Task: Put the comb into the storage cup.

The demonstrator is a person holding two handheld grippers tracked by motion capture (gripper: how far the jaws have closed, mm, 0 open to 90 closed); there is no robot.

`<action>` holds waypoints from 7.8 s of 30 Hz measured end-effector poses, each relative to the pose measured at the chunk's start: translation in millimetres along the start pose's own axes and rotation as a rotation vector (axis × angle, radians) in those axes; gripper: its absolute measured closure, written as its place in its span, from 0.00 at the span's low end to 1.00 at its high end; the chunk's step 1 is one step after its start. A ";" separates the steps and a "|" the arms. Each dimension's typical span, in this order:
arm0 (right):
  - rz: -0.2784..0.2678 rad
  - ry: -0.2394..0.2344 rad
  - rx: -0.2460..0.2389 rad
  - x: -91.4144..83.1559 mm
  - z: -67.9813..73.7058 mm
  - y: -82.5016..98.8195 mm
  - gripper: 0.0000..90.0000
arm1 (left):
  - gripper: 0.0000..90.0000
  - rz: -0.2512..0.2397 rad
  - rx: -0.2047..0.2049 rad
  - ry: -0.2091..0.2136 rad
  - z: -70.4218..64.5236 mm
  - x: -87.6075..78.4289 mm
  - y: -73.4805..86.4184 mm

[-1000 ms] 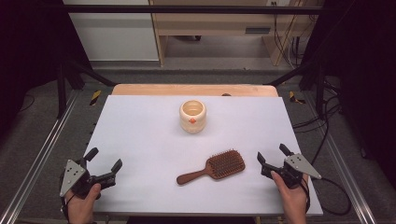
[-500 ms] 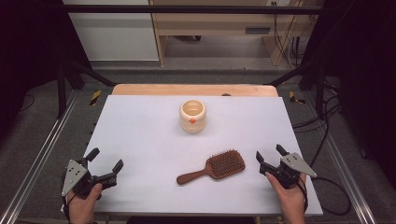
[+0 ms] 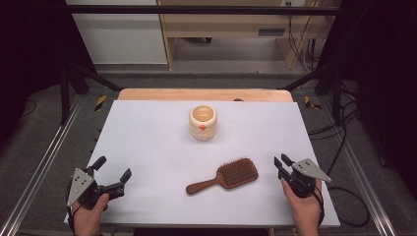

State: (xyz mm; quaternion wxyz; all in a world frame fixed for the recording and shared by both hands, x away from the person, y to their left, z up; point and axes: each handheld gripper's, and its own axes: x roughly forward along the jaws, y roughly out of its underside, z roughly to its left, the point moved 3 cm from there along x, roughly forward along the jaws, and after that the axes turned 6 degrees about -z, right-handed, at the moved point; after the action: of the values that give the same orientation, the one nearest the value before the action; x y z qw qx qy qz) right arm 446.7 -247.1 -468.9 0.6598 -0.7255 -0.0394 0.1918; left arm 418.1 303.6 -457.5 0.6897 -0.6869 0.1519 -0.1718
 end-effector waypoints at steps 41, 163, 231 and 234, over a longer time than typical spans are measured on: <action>0.418 -0.140 0.039 53.9 29.5 11.5 1.00 | 0.03 0.017 -0.003 -0.008 -0.3 0.4 4.0; 0.433 -0.388 -0.071 97.0 190.8 -2.1 1.00 | 0.03 0.040 0.025 -0.018 -1.8 0.0 4.1; -0.143 -0.109 -0.012 6.0 14.2 -0.3 0.11 | 0.04 0.507 0.095 0.292 -66.7 35.2 -29.4; -0.142 -0.115 -0.002 5.6 14.6 -0.1 0.11 | 0.05 0.495 0.103 0.289 -65.2 35.4 -29.8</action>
State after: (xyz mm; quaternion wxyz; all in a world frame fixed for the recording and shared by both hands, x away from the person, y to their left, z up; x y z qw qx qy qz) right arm 447.1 -231.7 -470.8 0.6677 -0.7092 -0.1290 0.1858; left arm 419.9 229.4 -427.4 0.7160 -0.5613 0.4025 -0.1018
